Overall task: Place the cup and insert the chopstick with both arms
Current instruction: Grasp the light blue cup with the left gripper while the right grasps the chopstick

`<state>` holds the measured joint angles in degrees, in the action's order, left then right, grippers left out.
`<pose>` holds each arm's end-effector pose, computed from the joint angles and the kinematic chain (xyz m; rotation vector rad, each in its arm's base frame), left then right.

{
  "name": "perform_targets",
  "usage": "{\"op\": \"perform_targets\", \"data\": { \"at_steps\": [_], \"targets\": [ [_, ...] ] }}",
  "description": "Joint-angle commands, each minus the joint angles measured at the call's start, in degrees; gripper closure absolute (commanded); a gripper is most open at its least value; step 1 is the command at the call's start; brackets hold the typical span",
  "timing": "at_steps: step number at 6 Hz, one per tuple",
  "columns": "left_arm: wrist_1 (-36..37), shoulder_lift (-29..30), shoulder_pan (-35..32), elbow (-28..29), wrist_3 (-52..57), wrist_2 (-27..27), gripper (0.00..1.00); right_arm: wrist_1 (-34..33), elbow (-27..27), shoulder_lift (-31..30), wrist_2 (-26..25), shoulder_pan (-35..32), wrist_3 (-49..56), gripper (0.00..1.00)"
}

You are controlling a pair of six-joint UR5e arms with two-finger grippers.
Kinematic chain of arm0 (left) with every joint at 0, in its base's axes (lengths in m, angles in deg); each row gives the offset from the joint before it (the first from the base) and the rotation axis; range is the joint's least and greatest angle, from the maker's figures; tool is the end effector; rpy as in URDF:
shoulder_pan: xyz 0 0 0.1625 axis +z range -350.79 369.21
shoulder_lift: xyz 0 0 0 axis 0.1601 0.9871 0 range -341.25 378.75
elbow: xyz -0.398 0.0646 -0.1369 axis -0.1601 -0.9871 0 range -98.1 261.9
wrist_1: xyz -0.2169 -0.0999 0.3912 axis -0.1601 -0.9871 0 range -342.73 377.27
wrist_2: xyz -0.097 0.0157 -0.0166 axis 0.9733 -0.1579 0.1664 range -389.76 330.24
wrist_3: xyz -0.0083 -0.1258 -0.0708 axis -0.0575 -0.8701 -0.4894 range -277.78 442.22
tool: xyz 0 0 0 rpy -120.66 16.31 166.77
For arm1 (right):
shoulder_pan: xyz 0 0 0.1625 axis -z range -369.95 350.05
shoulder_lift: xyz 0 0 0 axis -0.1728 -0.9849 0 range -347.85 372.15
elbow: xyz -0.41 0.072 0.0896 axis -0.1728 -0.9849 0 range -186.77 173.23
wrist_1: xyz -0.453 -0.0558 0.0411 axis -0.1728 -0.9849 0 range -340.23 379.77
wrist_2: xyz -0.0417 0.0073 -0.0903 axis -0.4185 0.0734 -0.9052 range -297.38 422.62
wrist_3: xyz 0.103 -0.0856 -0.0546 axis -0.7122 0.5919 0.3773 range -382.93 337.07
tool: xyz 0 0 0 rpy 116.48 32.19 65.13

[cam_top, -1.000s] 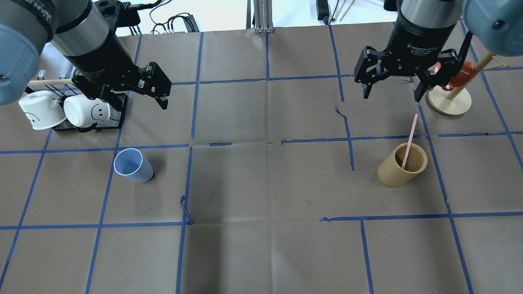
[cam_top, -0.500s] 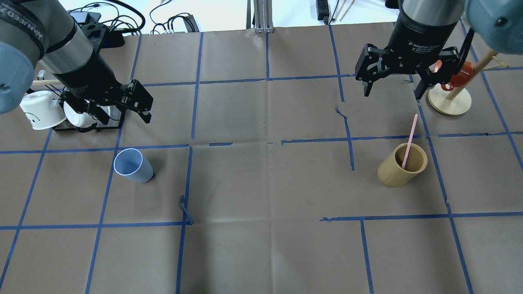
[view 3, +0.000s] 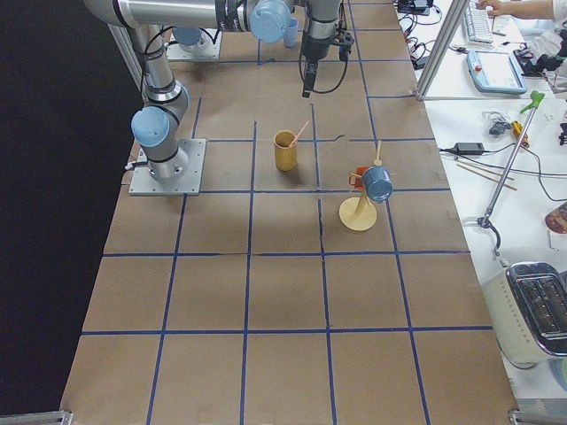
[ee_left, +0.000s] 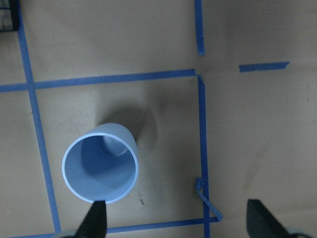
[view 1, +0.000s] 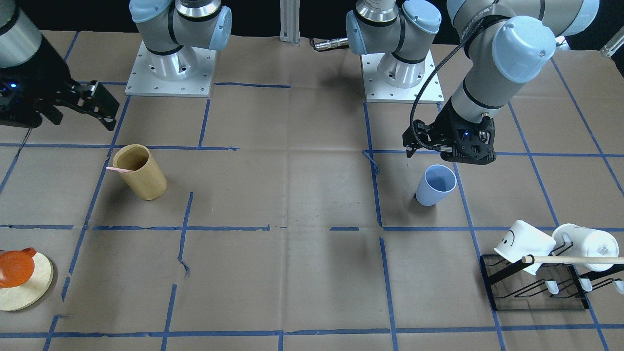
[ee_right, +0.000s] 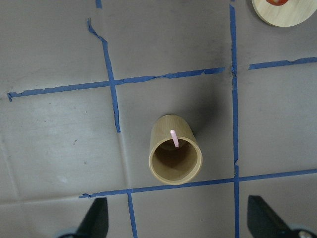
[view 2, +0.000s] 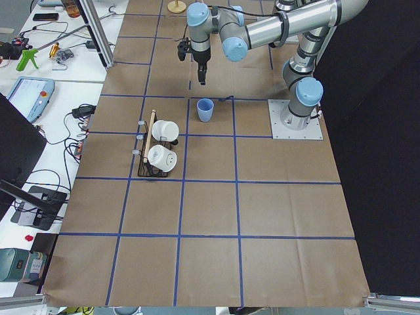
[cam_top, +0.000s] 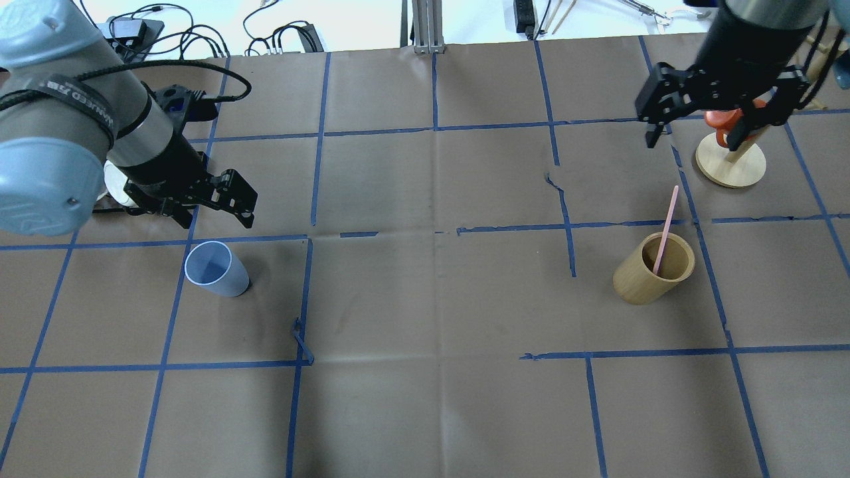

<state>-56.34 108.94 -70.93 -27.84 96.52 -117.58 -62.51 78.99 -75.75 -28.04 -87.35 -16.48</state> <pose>-0.0505 -0.5205 0.2885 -0.1180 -3.0882 -0.0811 0.0108 -0.5547 0.4507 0.1671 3.1285 0.1536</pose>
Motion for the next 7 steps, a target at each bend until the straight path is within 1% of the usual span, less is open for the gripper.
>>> {"op": "perform_targets", "data": {
  "at_steps": [1,2,3,4,5,6,7],
  "targets": [
    [10.5,3.0,0.9,-6.0,1.7,0.0,0.02,-5.6,1.1,2.0,1.0,1.5,0.9,0.0],
    [11.1,4.9,0.9,-6.2,1.9,-0.1,0.03,-9.6,2.9,3.8,1.5,0.4,0.0,0.0],
    [10.9,5.7,0.8,-6.6,1.8,-0.2,0.15,-10.6,6.4,4.2,1.5,-1.1,-0.1,0.0],
    [10.7,6.1,0.8,-6.9,2.0,-0.5,0.35,-15.3,11.3,4.5,1.3,-1.3,0.0,0.0],
    [10.5,6.1,0.8,-7.3,1.8,-2.6,0.59,-21.0,15.4,4.3,0.5,-1.2,-0.1,0.0],
    [10.4,6.2,0.8,-7.3,1.4,-2.7,0.8,-21.9,17.0,4.1,0.4,-1.1,0.6,0.0],
    [10.0,6.0,0.6,-7.2,1.2,-2.7,0.93,-21.5,17.2,3.9,0.2,-1.0,0.6,0.03]
  ]
}}
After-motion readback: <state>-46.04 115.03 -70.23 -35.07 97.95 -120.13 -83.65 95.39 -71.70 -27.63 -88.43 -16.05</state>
